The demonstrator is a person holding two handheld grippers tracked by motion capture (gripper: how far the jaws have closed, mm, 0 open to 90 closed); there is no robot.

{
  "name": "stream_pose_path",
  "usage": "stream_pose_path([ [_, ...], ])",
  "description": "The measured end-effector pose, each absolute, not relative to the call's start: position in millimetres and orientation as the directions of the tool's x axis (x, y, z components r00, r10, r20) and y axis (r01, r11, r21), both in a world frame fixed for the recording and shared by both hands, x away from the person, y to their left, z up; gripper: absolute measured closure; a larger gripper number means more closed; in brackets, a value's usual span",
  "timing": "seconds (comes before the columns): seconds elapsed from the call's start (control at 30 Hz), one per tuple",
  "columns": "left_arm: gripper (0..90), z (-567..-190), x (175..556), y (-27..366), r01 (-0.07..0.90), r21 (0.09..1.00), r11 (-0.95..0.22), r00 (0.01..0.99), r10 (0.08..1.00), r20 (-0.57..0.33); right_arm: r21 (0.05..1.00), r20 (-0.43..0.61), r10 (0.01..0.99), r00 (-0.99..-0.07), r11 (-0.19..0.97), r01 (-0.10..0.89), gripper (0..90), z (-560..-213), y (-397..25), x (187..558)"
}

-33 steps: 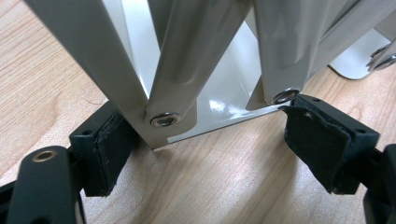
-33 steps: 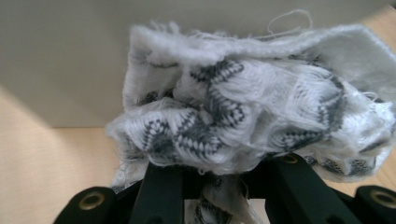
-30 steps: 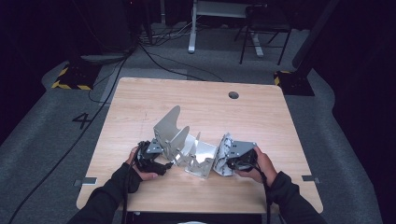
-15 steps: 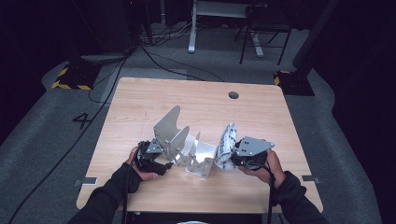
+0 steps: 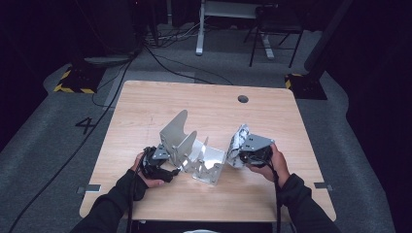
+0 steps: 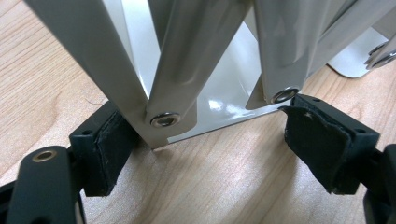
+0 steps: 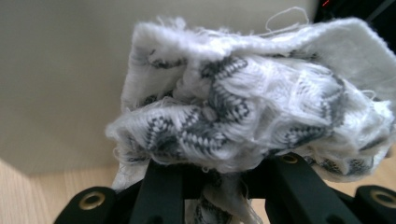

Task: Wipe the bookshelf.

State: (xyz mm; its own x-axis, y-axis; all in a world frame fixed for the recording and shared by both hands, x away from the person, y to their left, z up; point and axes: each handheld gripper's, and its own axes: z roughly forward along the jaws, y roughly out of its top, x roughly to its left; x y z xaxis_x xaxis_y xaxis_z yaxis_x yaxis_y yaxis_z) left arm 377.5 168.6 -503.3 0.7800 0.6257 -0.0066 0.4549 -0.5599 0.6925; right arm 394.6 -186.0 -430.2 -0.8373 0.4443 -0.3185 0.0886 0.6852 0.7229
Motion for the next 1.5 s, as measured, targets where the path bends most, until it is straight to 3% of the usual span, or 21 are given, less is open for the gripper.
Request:
stream_pose_path([
  [0.37, 18.2, -503, 377, 169, 0.455, 0.692, -0.560, 0.780, 0.626, -0.006, 0.654, -0.279, 0.273, -0.921, 0.756, 0.026, 73.8, -448, -174, 371],
  [0.63, 17.7, -503, 378, 169, 0.456, 0.692, -0.560, 0.779, 0.627, -0.006, 0.679, -0.298, 0.196, -0.934, 0.732, -0.063, 73.7, -423, -168, 341],
  [1.03, 17.5, -503, 378, 169, 0.457, 0.692, -0.559, 0.778, 0.629, -0.006, 0.763, -0.380, 0.323, -0.867, 0.640, -0.096, 73.1, -382, -179, 347],
  [1.23, 17.3, -503, 378, 168, 0.460, 0.693, -0.555, 0.776, 0.631, -0.010, 0.775, -0.379, 0.408, -0.830, 0.630, -0.045, 73.6, -389, -181, 370],
  [1.5, 17.3, -503, 377, 168, 0.461, 0.692, -0.555, 0.776, 0.631, -0.011, 0.721, -0.346, 0.410, -0.844, 0.692, 0.041, 73.7, -420, -177, 391],
])
